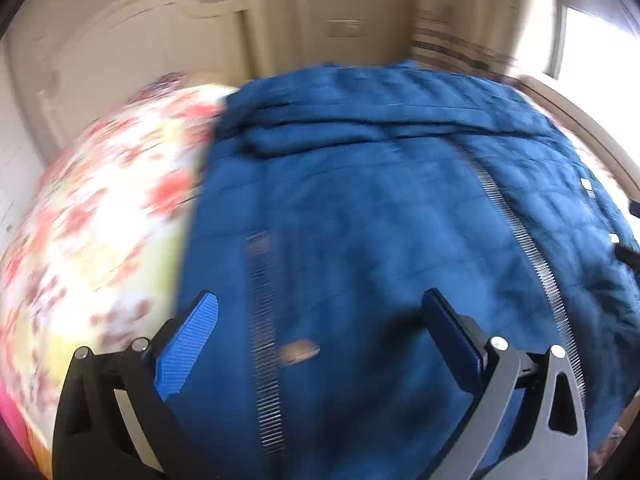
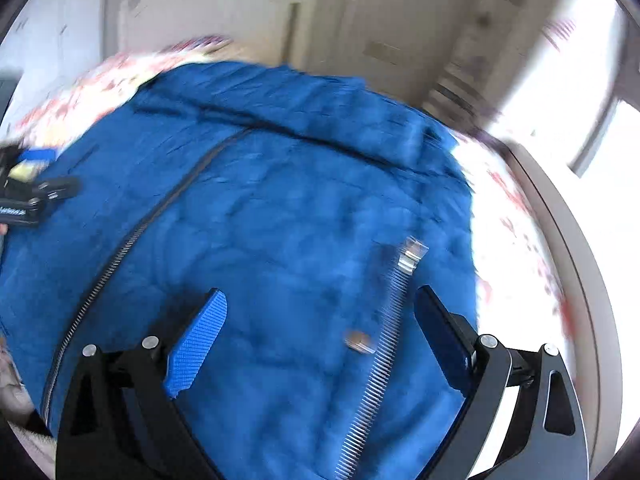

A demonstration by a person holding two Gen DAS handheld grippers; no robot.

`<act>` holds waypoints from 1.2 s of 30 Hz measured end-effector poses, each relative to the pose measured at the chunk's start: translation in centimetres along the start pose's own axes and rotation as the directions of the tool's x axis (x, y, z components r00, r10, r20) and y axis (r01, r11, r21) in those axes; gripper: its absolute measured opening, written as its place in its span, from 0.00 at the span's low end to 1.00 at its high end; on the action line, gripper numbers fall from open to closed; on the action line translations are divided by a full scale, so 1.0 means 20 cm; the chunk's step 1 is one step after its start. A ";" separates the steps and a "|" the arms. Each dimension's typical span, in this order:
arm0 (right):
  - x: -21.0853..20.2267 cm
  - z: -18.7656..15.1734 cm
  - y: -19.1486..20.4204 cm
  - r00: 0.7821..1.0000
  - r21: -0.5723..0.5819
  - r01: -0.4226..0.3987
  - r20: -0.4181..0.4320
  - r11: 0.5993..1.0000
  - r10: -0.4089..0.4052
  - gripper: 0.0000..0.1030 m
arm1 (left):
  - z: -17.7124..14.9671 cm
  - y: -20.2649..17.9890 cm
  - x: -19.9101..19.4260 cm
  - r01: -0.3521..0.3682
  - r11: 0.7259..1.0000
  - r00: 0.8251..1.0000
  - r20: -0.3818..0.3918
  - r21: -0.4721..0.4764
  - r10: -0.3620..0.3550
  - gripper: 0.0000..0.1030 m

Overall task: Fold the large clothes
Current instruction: 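Grasp the ribbed jacket hem with both grippers and lift it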

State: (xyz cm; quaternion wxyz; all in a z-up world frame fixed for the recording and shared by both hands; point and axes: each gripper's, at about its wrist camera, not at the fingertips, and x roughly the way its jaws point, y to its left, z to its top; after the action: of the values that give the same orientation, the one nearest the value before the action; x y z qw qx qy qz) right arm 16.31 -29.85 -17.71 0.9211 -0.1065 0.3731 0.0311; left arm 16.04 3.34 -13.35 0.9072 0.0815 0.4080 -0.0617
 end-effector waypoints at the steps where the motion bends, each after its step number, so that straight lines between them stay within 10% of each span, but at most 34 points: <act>1: -0.01 -0.04 -0.06 1.000 0.023 -0.003 -0.015 1.000 0.004 0.88 | -0.02 0.05 0.01 -0.014 1.000 1.000 -0.014 -0.018 0.014 0.98; 8: 0.01 -0.16 -0.18 0.999 0.133 0.027 -0.040 0.991 -0.022 0.89 | -0.10 0.14 -0.08 0.040 0.994 0.999 0.033 -0.105 -0.037 0.97; 12: -0.19 -0.13 0.02 0.993 0.033 -0.098 0.074 0.995 0.095 0.89 | -0.11 -0.07 -0.26 0.148 0.989 0.984 0.094 0.028 -0.150 0.98; 16: -0.15 -0.22 0.27 0.984 -0.109 -0.178 0.009 0.978 0.180 0.89 | -0.21 -0.35 -0.14 0.080 0.970 0.997 0.002 0.228 -0.082 0.98; 24: -0.24 -0.29 0.11 0.994 -0.074 -0.102 0.035 0.992 0.105 0.90 | -0.29 -0.09 -0.26 0.064 0.994 0.996 0.063 0.090 -0.070 0.98; 30: -0.35 -0.56 -0.31 0.999 0.177 -0.053 0.015 0.983 0.051 0.90 | -0.49 0.32 -0.31 0.081 0.984 0.996 0.043 -0.158 -0.075 0.98; 36: -0.40 -0.81 -0.42 0.988 0.305 -0.152 0.039 0.940 0.147 0.77 | -0.56 0.36 -0.33 0.143 0.974 0.990 0.041 -0.174 -0.138 0.98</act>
State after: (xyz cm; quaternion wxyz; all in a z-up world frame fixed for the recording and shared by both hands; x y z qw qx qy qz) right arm 0.67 -41.35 -22.04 0.9243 0.0671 0.3731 0.0435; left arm 4.82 12.97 -15.01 0.9100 -0.0292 0.4036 -0.0905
